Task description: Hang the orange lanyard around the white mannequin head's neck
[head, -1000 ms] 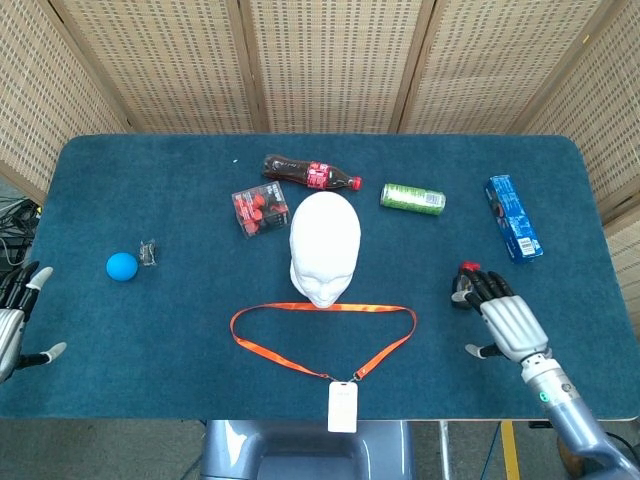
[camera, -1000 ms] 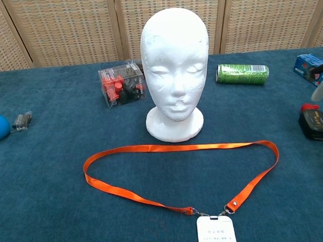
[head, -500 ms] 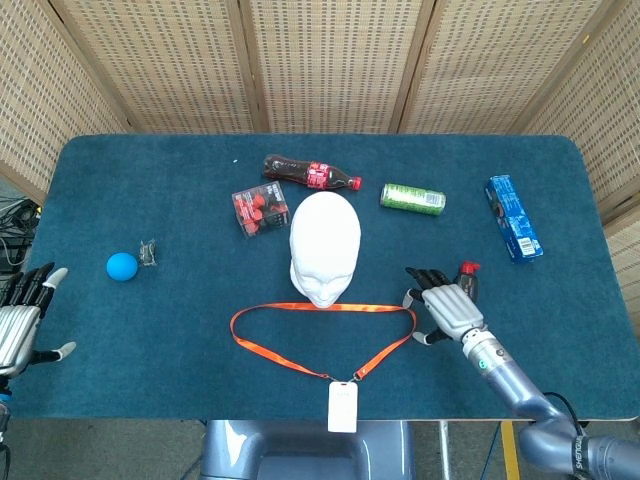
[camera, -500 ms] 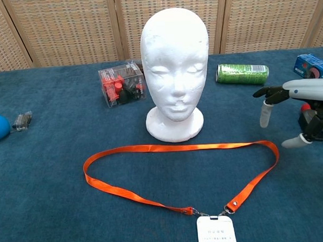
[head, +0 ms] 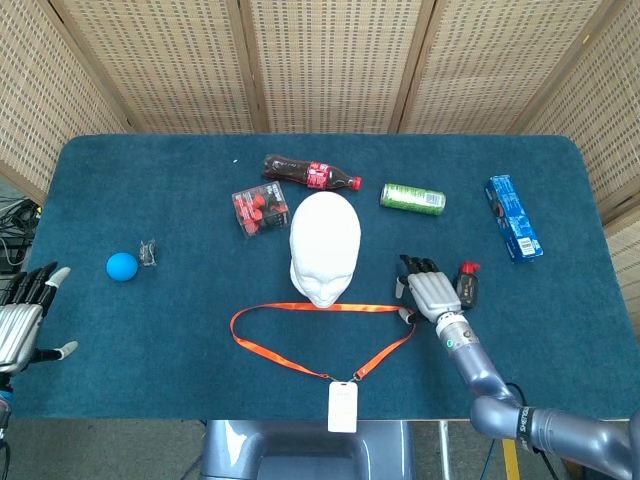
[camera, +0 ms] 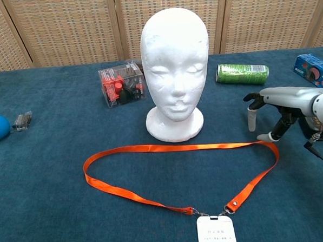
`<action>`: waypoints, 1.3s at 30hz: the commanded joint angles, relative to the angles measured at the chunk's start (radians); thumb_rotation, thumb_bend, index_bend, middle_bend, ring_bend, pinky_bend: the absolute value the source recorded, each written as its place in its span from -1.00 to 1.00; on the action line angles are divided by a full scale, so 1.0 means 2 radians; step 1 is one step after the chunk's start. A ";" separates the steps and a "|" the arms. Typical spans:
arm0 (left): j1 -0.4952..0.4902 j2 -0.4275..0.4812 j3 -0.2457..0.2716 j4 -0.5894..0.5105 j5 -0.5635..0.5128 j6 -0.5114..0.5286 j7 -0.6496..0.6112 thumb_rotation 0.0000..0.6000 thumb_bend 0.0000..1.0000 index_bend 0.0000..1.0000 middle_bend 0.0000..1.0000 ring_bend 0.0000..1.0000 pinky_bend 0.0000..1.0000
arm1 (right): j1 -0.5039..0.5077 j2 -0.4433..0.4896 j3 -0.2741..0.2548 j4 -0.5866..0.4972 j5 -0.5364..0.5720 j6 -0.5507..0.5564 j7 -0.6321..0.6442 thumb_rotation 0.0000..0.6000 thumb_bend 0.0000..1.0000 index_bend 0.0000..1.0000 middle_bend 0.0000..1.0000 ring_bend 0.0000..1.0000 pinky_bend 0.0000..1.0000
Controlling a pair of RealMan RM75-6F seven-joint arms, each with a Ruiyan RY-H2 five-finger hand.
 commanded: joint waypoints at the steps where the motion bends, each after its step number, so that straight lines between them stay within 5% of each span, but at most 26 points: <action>1: 0.000 0.001 0.000 0.001 0.000 0.000 -0.002 1.00 -1.00 -1.00 -1.00 -1.00 -1.00 | 0.009 -0.020 -0.012 0.013 0.018 0.018 -0.028 1.00 0.05 -0.02 -1.00 -1.00 -1.00; 23: -0.001 0.000 0.001 0.001 -0.002 0.002 -0.007 1.00 -1.00 -1.00 -1.00 -1.00 -1.00 | 0.004 -0.033 -0.038 0.037 -0.016 0.032 -0.026 1.00 0.05 0.13 -1.00 -1.00 -1.00; 39: -0.025 -0.022 -0.006 0.006 -0.005 -0.025 -0.003 1.00 -1.00 -1.00 -1.00 -1.00 -1.00 | -0.012 -0.025 -0.036 0.033 -0.062 0.034 0.026 1.00 0.25 0.35 -1.00 -1.00 -1.00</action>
